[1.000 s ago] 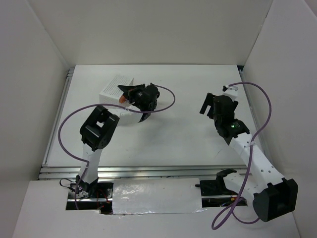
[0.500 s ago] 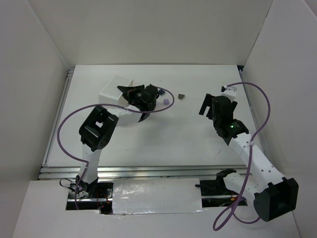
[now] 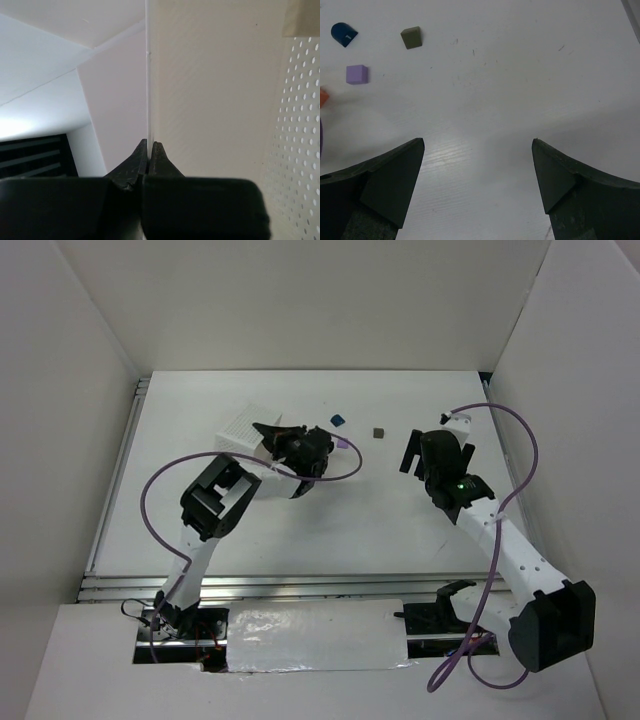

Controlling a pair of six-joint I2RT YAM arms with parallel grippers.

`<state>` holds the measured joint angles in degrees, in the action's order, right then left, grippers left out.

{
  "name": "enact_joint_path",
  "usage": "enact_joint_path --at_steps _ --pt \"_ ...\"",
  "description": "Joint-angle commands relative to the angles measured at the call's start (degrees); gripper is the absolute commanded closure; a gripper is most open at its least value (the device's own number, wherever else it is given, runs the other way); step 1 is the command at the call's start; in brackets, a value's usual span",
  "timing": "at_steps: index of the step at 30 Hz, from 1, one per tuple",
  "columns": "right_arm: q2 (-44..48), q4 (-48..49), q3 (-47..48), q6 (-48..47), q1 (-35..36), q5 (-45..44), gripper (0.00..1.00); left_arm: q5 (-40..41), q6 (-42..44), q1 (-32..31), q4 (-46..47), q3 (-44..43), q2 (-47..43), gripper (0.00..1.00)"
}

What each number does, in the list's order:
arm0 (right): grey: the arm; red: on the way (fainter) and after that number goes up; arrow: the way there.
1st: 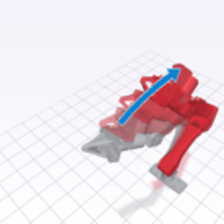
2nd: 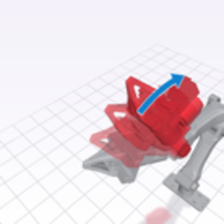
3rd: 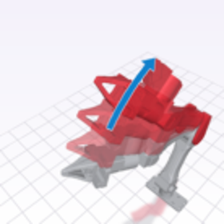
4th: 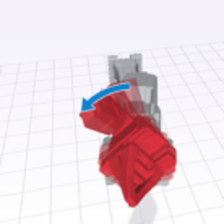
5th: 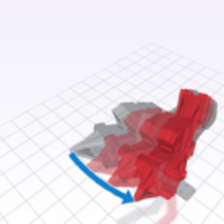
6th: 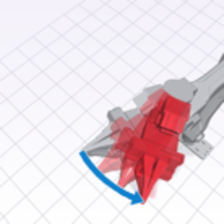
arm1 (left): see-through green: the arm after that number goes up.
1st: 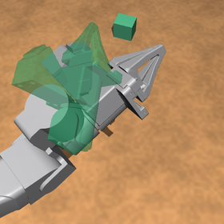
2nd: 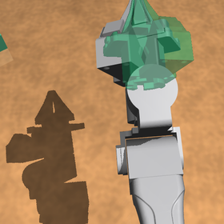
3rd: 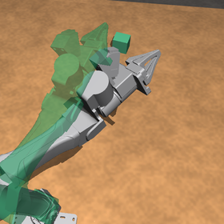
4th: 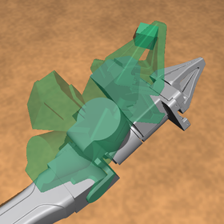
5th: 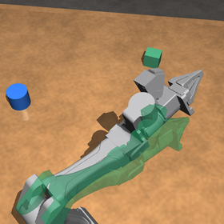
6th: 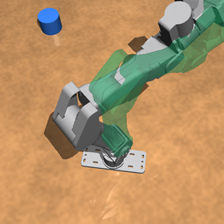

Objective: Build the wood block tower

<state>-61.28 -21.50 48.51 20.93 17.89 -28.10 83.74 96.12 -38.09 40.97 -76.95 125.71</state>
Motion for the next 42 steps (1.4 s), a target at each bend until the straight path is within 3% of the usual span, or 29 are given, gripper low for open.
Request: enact_joint_path --at_steps 1,3,5,9,11,15,18,24,25,26,27,28,30,31,32,36,37,38,42 --pt "-0.42 -0.74 3.08 -0.1 0.74 -1.96 0.04 5.64 4.84 -2.34 3.74 -1.29 0.5 1.0" --pt "-0.25 -0.57 2.99 -0.01 0.74 -1.87 0.04 5.64 8.64 -2.69 11.63 0.04 -0.55 1.0" --pt "-0.16 -0.21 2.64 -0.1 0.74 -1.7 0.04 5.55 7.87 -2.61 10.98 0.92 -1.69 1.0" --pt "-0.51 -0.56 2.99 -0.1 0.83 -1.87 0.04 6.17 -6.88 -2.08 -9.03 -1.88 -3.8 1.0" --pt "-0.6 -0.74 3.08 -0.1 0.83 -2.05 0.03 5.99 -4.29 -1.99 -6.1 -1.98 -3.98 1.0" --pt "-0.34 -0.74 3.08 0.08 1.01 -1.61 0.04 4.94 6.17 -1.56 10.42 -0.05 -3.98 1.0" --pt "-0.16 -0.65 3.08 0.08 1.09 -1.52 0.03 4.85 4.81 0.2 11.16 0.31 -5.47 1.0" --pt "0.19 -0.92 3.17 0.08 1.27 -2.05 0.03 2.74 -7.23 2.3 -1.22 -1.35 -14.85 1.0" --pt "0.37 -0.83 3.08 0.08 1.1 -1.88 0.03 0.65 -15.61 2.84 -4.81 -1.97 -16.71 1.0" --pt "0.28 -0.91 3.17 -0.01 1.18 -1.61 0.03 -0.85 -22.31 3.36 -9.81 -2.94 -18.9 1.0" --pt "0.37 -1.0 3.34 -0.01 1.27 -1.52 0.03 -3.13 -30.55 4.5 -29.96 -6.69 -22.75 1.0" --pt "0.54 -1.09 3.34 0.08 1.36 -1.7 0.03 -11.24 -50.39 5.12 -44.6 -9.42 -24.18 1.0" --pt "0.81 -1.18 3.17 -0.01 1.62 -1.87 0.03 -25.05 -72.61 8.7 -68.07 -18.27 -28.74 1.0" --pt "1.16 -0.92 3.17 -0.1 1.62 -1.96 0.03 -32.69 -76.48 10.56 -72.13 -19.89 -30.42 1.0" --pt "1.25 -0.74 2.99 -0.27 1.71 -1.96 0.03 -46.86 -79.04 14.58 -73.56 -19.82 -33.92 1.0" --pt "1.07 -0.74 3.25 -0.45 1.88 -2.49 0.03 -63.69 -81.53 21.8 -69.29 -12.03 -42.81 1.0" --pt "1.07 -0.57 3.17 -0.54 1.97 -2.49 0.04 -67.01 -81.87 23.48 -67.71 -11.3 -43.87 1.0" --pt "0.98 -0.39 3.08 -0.62 2.15 -2.4 0.04 -76.79 -83.18 28.19 -67.69 -11.29 -45.62 1.0" --pt "0.81 0.05 2.9 -1.06 2.41 -2.14 0.04 -92.3 -89.52 35.25 -65.76 -9.81 -47.14 1.0"
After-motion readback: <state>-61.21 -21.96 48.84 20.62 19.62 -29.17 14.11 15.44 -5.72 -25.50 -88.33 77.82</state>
